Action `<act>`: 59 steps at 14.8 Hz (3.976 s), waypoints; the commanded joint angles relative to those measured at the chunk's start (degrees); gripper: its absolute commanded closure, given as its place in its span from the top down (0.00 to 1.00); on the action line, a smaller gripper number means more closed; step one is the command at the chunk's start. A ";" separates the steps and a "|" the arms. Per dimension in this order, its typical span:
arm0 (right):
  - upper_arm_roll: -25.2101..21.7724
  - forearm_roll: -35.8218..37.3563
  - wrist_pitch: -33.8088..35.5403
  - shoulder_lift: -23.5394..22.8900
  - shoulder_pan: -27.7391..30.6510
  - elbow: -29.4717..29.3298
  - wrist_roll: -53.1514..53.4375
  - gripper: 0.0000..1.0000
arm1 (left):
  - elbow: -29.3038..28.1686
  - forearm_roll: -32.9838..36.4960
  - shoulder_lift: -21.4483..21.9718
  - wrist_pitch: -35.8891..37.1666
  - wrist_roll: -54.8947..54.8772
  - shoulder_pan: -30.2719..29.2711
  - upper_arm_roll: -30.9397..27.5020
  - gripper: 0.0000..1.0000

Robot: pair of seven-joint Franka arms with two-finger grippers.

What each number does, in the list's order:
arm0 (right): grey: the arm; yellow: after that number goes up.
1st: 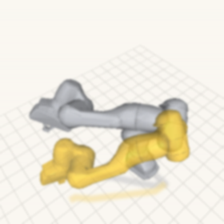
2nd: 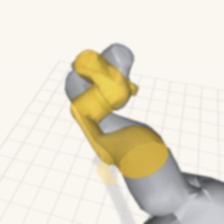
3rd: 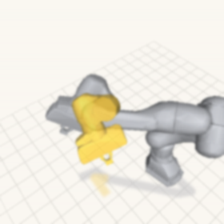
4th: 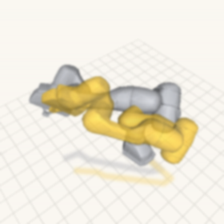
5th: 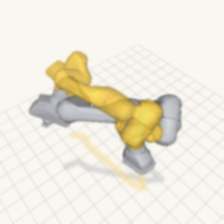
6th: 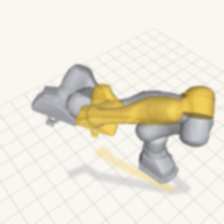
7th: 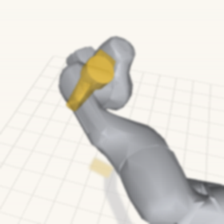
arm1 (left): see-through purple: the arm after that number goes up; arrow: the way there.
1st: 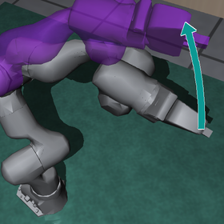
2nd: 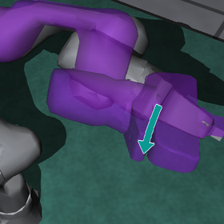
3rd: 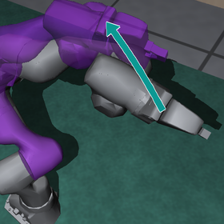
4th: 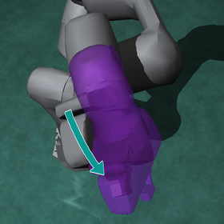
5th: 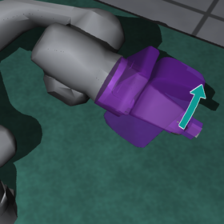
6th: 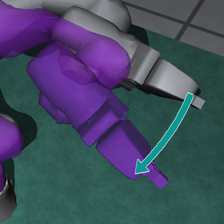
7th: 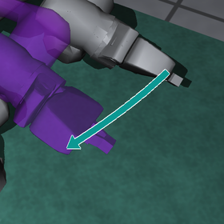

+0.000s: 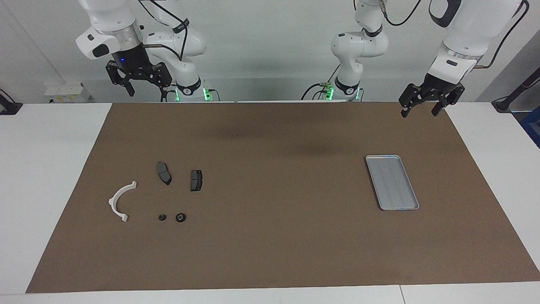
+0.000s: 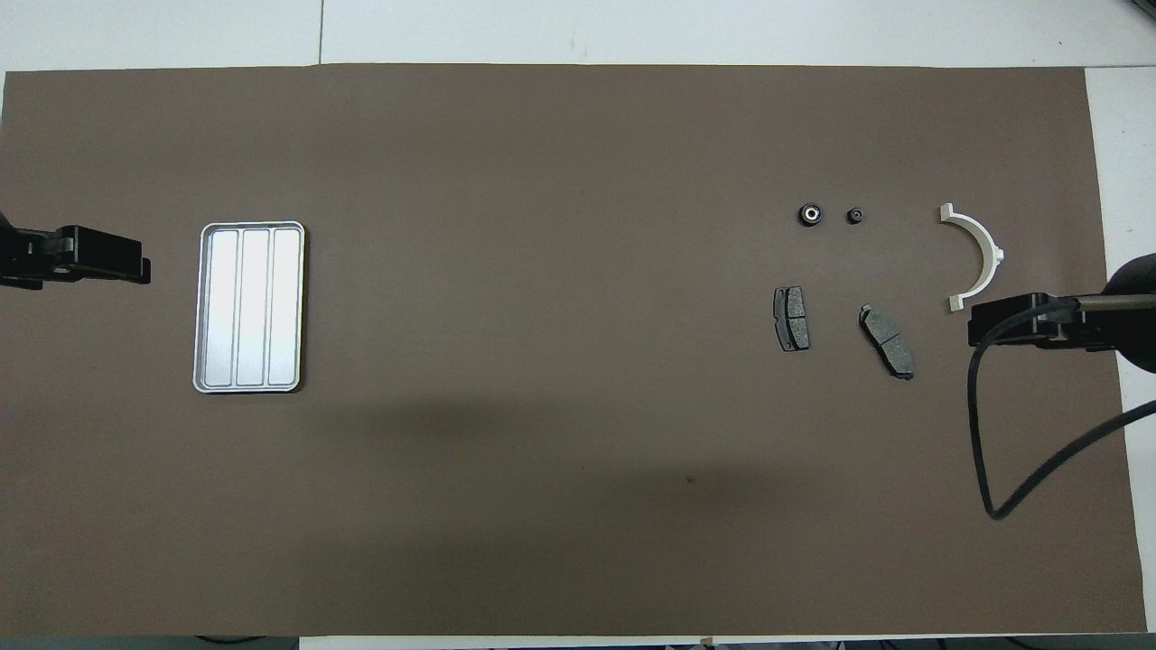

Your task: Pick bearing gear from pile to tray

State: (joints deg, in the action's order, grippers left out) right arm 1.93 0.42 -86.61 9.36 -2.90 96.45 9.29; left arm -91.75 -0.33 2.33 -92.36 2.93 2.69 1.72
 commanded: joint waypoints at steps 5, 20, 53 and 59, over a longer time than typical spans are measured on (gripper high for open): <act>0.09 -1.65 -1.02 0.75 0.27 0.76 -0.67 1.00 | -1.06 0.51 0.83 -0.01 -0.29 0.47 -0.40 1.00; 0.44 -1.47 -1.19 0.93 0.36 1.11 -0.67 1.00 | -1.06 0.51 0.83 -0.01 -0.38 0.47 -0.40 1.00; 0.09 3.80 -41.54 -43.10 -0.79 -4.50 17.17 1.00 | -1.06 0.51 0.83 -0.80 -0.56 0.56 -0.40 1.00; 0.00 3.98 -41.80 -45.30 -0.70 -6.98 17.87 1.00 | -1.15 0.59 0.83 -0.18 -0.56 -0.14 -0.49 1.00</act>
State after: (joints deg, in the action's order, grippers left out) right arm 1.60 3.39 -128.20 -34.76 -4.09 91.20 25.44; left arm -91.76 -0.33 2.34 -92.37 2.92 2.61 1.38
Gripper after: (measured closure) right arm 0.000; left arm 0.000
